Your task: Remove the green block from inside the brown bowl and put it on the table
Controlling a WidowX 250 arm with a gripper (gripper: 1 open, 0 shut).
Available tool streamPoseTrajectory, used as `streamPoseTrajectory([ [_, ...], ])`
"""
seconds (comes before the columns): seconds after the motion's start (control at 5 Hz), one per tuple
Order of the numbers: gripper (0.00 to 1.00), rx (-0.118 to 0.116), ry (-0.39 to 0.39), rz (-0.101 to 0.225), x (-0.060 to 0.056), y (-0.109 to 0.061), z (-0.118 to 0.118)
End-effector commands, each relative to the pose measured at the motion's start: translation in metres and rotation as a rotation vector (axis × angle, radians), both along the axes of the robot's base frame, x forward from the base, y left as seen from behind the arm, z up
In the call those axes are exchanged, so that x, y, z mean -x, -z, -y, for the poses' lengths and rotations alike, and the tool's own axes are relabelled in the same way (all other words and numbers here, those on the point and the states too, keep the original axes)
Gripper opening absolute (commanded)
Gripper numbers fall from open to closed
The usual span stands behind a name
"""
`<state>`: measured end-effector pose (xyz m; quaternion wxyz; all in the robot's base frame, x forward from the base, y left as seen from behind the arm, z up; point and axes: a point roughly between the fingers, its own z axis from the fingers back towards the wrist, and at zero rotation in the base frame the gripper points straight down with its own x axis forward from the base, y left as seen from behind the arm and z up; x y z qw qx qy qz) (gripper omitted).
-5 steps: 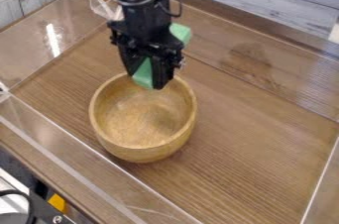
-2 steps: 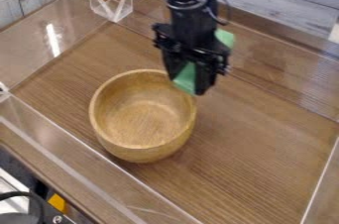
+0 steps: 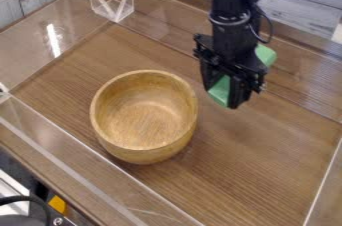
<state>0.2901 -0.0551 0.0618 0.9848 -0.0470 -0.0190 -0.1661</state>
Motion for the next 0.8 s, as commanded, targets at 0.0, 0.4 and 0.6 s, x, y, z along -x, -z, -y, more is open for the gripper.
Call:
streamPoseTrajectory([
  [0.0,0.00,-0.001,-0.023,0.063,-0.016,-0.015,0.006],
  [0.4,0.00,-0.009,-0.097,0.059,-0.017,-0.013,0.010],
  [0.6,0.00,-0.012,-0.129,0.054,-0.014,-0.007,0.012],
])
